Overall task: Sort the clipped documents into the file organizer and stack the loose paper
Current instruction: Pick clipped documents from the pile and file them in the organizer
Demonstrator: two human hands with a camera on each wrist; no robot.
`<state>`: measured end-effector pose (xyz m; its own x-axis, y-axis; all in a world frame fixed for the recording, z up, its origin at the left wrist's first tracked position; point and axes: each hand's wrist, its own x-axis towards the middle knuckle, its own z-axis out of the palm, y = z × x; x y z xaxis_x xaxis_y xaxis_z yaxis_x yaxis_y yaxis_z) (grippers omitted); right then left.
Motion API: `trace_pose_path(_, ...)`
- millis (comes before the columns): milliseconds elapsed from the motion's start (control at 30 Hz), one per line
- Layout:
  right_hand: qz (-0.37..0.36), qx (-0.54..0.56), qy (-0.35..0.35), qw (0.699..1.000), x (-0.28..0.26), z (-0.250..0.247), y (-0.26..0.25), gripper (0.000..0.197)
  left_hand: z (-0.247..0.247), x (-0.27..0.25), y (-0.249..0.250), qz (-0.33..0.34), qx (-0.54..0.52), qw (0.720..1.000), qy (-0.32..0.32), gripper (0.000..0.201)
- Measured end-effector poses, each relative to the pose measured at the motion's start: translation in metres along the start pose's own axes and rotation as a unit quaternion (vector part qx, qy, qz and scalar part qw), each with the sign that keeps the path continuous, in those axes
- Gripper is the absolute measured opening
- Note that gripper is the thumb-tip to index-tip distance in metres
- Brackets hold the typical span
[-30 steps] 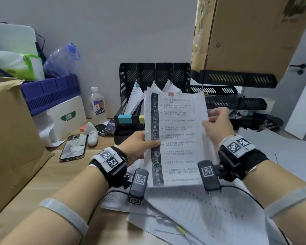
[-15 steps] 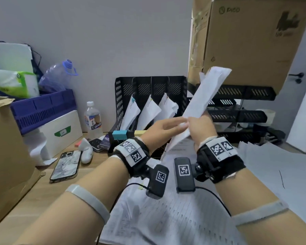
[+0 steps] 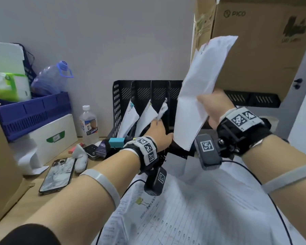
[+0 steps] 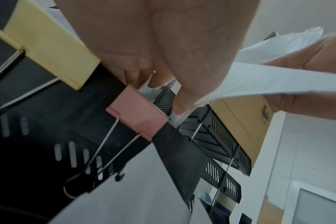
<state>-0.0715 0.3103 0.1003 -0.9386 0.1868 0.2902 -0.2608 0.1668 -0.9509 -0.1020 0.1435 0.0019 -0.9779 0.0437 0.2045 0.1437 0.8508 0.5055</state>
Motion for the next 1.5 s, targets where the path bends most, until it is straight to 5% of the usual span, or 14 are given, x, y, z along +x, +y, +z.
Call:
trace_pose_path(167,-0.026,-0.033,-0.032,0.999,0.018,0.025,-0.008,0.041,-0.015,0.003,-0.014,0.003,-0.114,0.992,0.059,0.073)
trace_pose_path(500,-0.069,-0.118,-0.026,0.99,0.022,0.085,0.01,0.036,-0.01,0.018,-0.036,0.033,-0.152,0.984,0.083,0.085)
trace_pose_path(667,-0.01,-0.25,-0.063,0.966,0.02,0.102,0.034,0.028,0.004,0.047,-0.059,0.073,-0.17,0.98,0.08,0.079)
trace_pose_path(800,-0.035,-0.212,-0.021,0.977,0.022,0.102,0.032,0.019,-0.003,0.039,-0.055,0.108,-0.169,0.977,0.078,0.081)
trace_pose_path(1033,0.069,-0.248,-0.131,0.957,0.007,0.096,0.057,0.023,-0.009,0.027,-0.052,0.08,-0.179,0.98,0.04,0.083)
trace_pose_path(1233,0.057,-0.192,-0.089,0.976,-0.033,0.075,0.071,0.013,-0.017,-0.016,-0.046,0.066,-0.283,0.957,0.009,0.049)
trace_pose_path(1333,0.137,-0.161,-0.21,0.954,-0.064,0.056,0.073,0.007,-0.02,-0.054,-0.051,0.042,-0.337,0.94,0.029,0.015)
trace_pose_path(1400,0.156,-0.239,-0.285,0.915,-0.08,0.038,0.081,0.018,-0.022,-0.082,-0.056,0.013,-0.29,0.957,-0.017,0.01)
trace_pose_path(1500,0.145,-0.353,-0.309,0.871,-0.099,0.012,0.098,0.026,-0.021,-0.116,-0.069,-0.053,-0.098,0.976,-0.189,0.026)
